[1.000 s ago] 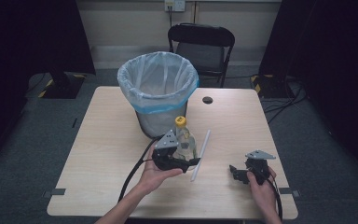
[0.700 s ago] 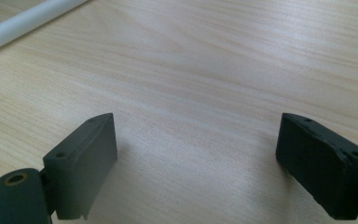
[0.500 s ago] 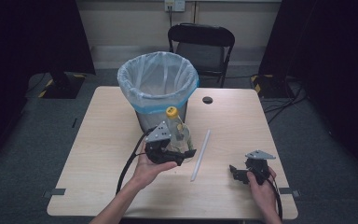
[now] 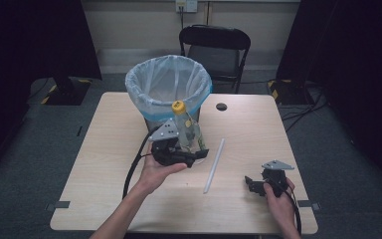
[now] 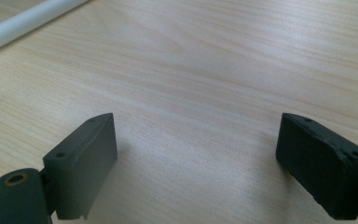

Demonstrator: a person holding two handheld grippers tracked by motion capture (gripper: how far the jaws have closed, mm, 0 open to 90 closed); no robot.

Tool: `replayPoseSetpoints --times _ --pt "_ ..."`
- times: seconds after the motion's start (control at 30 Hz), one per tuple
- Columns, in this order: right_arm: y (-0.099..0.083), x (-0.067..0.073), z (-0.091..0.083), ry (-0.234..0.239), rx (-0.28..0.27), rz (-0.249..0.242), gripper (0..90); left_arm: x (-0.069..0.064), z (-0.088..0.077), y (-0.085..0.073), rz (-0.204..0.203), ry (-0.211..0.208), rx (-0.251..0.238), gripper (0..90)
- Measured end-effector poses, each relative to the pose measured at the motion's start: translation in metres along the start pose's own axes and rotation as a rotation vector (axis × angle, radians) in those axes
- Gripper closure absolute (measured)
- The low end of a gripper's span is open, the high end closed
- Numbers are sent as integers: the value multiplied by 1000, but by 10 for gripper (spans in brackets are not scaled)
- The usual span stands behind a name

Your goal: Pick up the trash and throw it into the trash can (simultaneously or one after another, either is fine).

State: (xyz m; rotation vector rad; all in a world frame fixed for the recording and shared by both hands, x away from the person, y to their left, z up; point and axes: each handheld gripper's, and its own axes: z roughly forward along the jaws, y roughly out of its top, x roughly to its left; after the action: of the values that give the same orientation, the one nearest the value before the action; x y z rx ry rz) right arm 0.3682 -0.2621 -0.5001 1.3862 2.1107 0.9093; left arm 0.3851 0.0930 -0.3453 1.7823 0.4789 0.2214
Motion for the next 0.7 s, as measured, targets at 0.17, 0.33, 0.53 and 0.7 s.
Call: replayPoseSetpoints --times 0.17,0.33,0.53,0.7 --pt "0 0 0 1 1 -1 116 -4 -3 14 33 0 -14 281" --pt "0 0 0 0 0 0 116 -2 -6 27 43 2 -33 281" --pt "0 0 0 0 0 0 116 6 -9 42 46 13 -54 281" --pt "0 0 0 -1 1 1 116 11 -14 53 49 13 -84 281"
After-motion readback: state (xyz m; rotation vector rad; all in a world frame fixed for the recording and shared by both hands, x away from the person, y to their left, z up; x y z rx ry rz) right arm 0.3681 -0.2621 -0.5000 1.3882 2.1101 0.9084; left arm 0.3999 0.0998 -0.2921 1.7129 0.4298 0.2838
